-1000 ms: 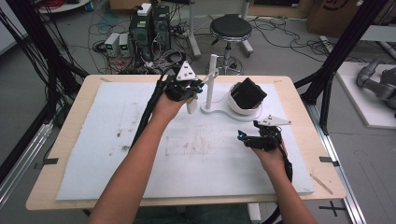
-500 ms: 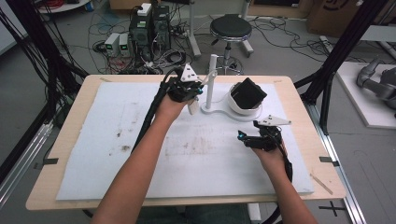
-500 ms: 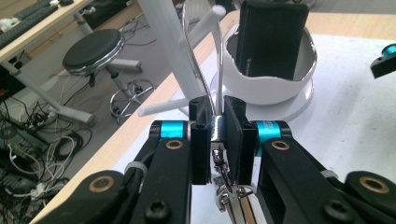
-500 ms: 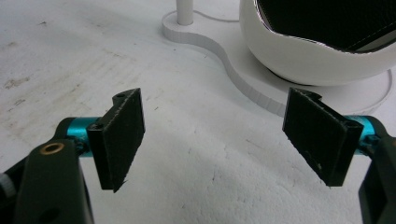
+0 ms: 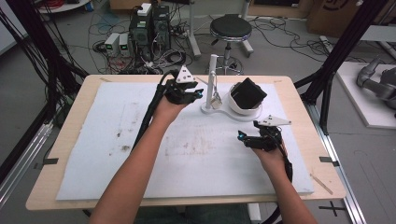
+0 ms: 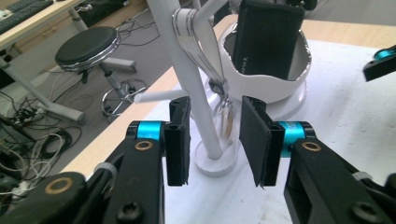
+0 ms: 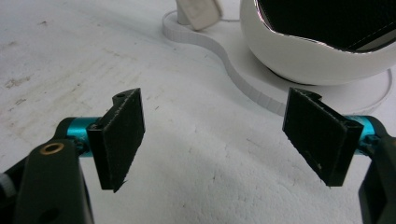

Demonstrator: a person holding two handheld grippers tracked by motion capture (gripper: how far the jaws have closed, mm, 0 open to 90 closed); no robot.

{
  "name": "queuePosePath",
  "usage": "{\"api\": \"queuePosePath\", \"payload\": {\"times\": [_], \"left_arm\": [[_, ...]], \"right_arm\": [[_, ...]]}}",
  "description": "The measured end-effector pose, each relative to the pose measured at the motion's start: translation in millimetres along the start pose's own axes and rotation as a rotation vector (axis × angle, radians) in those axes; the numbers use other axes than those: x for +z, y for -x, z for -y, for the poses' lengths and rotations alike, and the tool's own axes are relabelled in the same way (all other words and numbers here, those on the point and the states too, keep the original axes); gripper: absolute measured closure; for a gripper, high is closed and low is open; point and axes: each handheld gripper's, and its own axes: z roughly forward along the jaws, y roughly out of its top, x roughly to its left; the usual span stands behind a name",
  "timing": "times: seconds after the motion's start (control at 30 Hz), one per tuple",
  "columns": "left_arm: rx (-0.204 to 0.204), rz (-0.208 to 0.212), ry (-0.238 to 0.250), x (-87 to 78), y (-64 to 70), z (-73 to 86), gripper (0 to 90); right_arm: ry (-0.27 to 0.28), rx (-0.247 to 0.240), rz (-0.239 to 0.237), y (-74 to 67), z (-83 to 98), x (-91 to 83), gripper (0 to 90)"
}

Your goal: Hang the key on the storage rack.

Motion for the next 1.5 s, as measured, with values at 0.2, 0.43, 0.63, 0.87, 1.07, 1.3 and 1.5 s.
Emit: {"api": "queuePosePath", "payload": {"times": [0.2, 0.43, 0.63, 0.87, 1.07, 1.3, 1.5], "left_arm": [[-0.050, 0.020, 0.013, -10.3, -3.3, 14.2, 53.1], [-0.077, 0.037, 0.021, -30.6, -10.8, 29.8, 44.9], [-0.103, 0.050, 0.048, -52.7, -16.2, 44.3, 35.6], [-0.111, 0.074, 0.053, -73.9, -17.8, 68.0, 28.2], [-0.126, 0.077, 0.057, -90.3, -19.4, 86.8, 27.2], [-0.157, 0.072, 0.083, -104.8, -15.8, 107.8, 25.2], [-0.194, 0.061, 0.088, -113.5, -11.9, 130.3, 23.3]], "right_arm": [[-0.001, -0.005, 0.002, -1.6, -0.2, 1.1, 21.3], [0.000, -0.004, 0.005, -0.9, -0.1, 1.0, 21.3], [0.003, -0.007, 0.008, -0.7, -0.3, 1.2, 21.2], [0.004, -0.007, 0.010, -1.1, -0.6, 2.4, 21.3], [0.001, -0.001, 0.015, -1.1, -0.5, 2.3, 21.3], [-0.003, -0.005, 0.021, -0.8, -0.4, 2.9, 21.3], [-0.005, -0.003, 0.020, -0.2, -0.2, 2.9, 21.2]]}}
